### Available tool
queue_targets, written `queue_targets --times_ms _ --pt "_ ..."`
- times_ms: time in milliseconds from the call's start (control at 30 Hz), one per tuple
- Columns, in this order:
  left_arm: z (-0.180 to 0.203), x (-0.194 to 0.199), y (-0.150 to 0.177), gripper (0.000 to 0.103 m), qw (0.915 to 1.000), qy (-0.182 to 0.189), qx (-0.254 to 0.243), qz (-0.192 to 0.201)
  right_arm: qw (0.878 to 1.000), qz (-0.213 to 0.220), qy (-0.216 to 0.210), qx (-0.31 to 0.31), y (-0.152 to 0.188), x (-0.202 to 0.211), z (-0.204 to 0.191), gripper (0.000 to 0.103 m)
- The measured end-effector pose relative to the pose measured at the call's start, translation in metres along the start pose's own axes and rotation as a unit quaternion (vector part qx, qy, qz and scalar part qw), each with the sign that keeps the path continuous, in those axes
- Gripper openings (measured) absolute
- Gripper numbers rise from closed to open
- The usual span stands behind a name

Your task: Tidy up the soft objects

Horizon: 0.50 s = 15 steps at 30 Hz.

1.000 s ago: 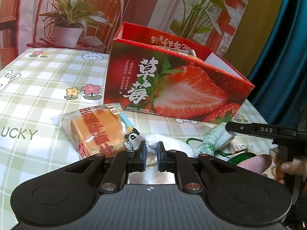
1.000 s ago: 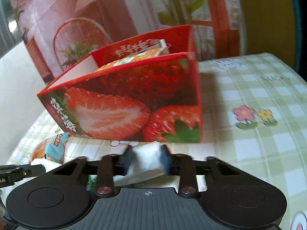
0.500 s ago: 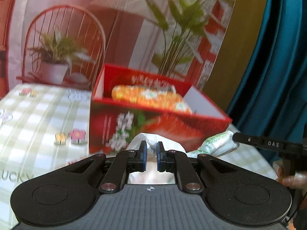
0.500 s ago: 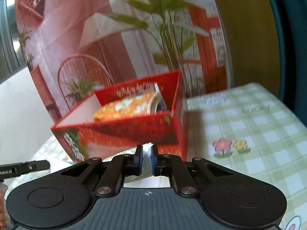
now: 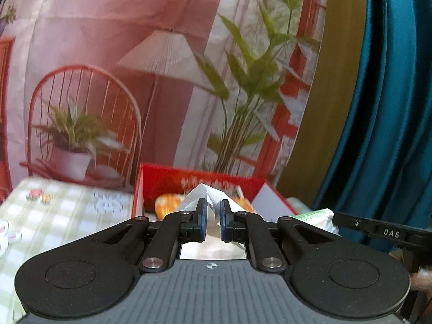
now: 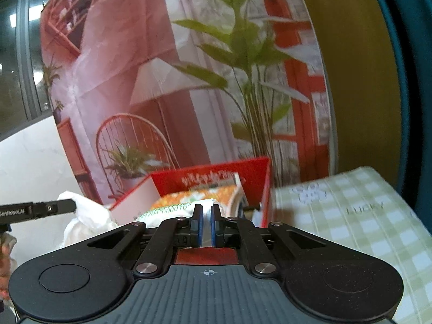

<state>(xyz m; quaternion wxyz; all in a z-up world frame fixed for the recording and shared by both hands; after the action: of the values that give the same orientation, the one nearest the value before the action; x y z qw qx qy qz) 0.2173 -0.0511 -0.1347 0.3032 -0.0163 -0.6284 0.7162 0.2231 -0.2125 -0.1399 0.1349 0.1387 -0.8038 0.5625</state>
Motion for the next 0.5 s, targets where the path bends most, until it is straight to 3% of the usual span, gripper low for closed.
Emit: queue_targets --times_ms 233,500 --pt "-0.004 -0.018 -0.030 0.011 0.9998 -0.013 -0.013 0.003 1.000 0.018 -0.003 0.017 -0.030 -0.010 -0.009 0.005" --pt "-0.011 -0.046 -0.038 0.011 0.9993 -0.024 -0.023 -0.018 1.000 0.004 0.000 0.010 -0.039 -0.037 -0.005 0.004"
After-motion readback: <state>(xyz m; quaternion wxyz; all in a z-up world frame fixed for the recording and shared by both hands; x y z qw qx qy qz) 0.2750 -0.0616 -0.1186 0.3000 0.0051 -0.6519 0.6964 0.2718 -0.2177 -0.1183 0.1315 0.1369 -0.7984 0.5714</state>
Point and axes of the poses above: each gripper's, at about its wrist camera, not at the fingertips, and x roughly against the way its jaws point, z to its right, y to its underside, the point moved 9 cm from there along -x, roughly the way its jaws point, and after that the axes turned 6 degrees about -z, right-handed, at the moved point
